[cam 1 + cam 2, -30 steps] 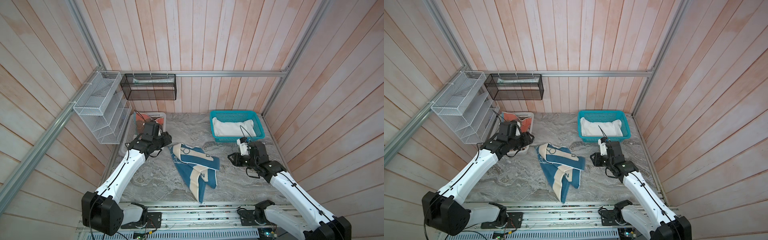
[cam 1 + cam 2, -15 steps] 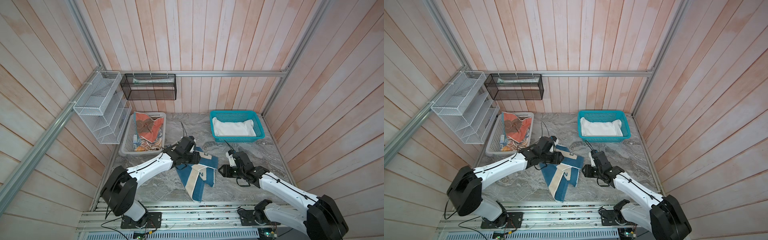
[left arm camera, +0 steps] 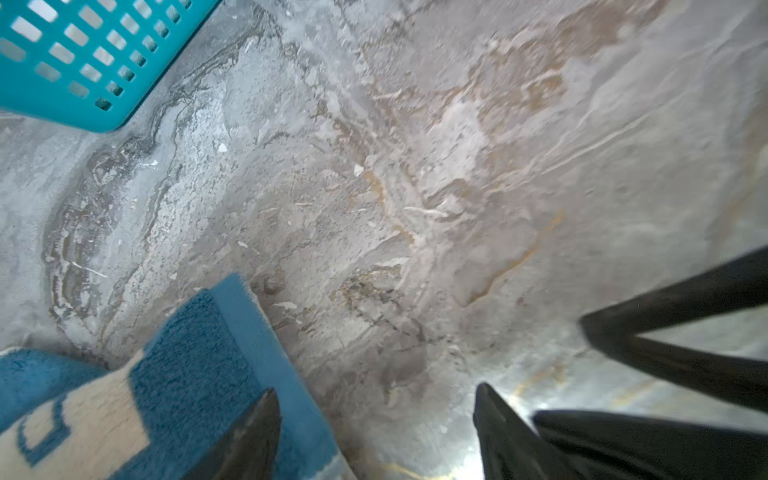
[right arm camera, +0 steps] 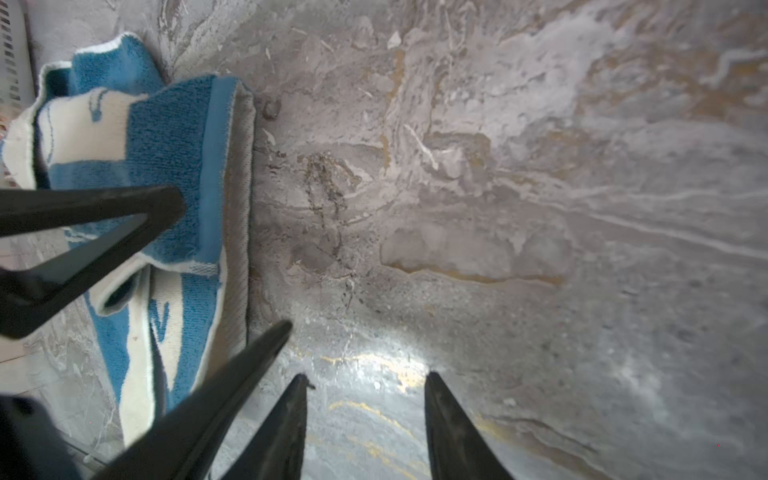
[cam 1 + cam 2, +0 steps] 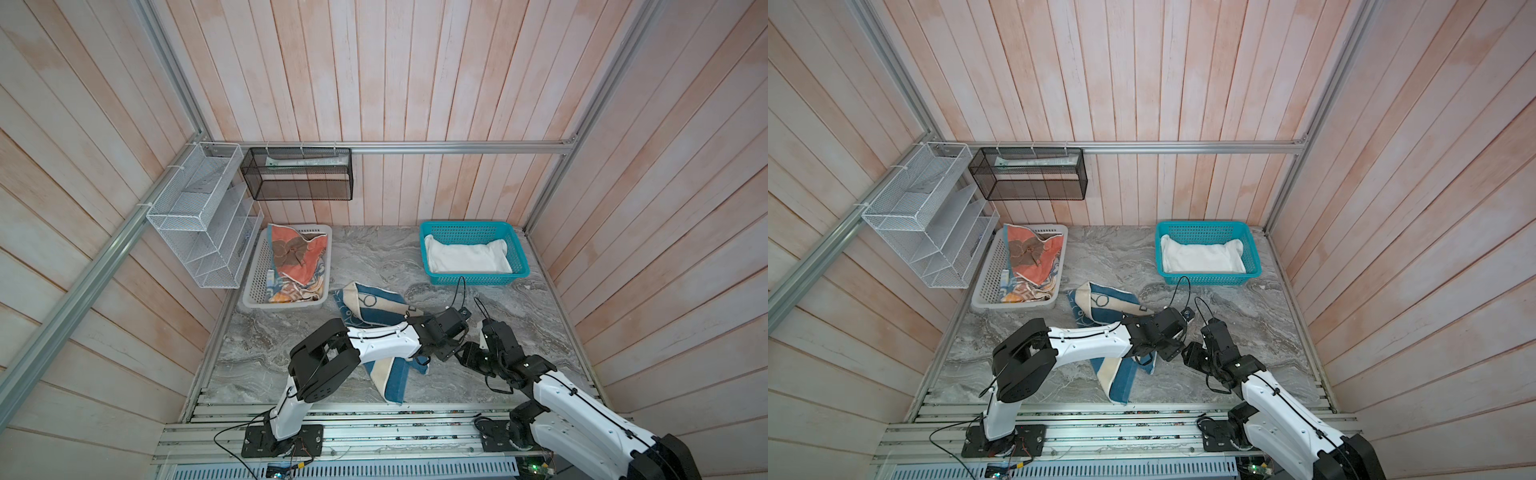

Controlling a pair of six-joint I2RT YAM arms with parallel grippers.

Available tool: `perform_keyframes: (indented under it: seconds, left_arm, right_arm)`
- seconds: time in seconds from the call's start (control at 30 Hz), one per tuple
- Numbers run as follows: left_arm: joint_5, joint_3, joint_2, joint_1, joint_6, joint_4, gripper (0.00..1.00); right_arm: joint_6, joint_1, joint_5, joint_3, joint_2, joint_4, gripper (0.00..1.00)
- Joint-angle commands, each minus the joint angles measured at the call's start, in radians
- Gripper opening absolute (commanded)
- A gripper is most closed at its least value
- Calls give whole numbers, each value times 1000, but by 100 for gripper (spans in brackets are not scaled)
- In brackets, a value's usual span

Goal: Fold and stack the towels

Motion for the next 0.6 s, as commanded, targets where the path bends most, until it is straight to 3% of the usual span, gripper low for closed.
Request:
perform_keyframes:
  seconds: [0.0,0.1,0.17,0.27,0.33,0.57]
  left_arm:
    - [-126,32,48,19,85,-44,75]
    - [-189,57,68,19,90,-85,73]
    - [-209,53,54,19,93,-91,64]
    - [-198,4,-21,21,97,-53,23]
    - [-190,-37,-85,26,96,-16,2]
    - [-125,-131,-321,101,50,14,0]
  right_arm:
    - [13,-10,4,-12,-5,-29,47]
    - [1,-12,-2,-9,10,-20,47]
    - [-10,-11,-7,-6,21,-8,47]
    - [-30,-12,-8,8,36,-1,47]
    - [-48,-11,-15,20,48,0,46]
    - [-94,-9,-108,44,105,90,46]
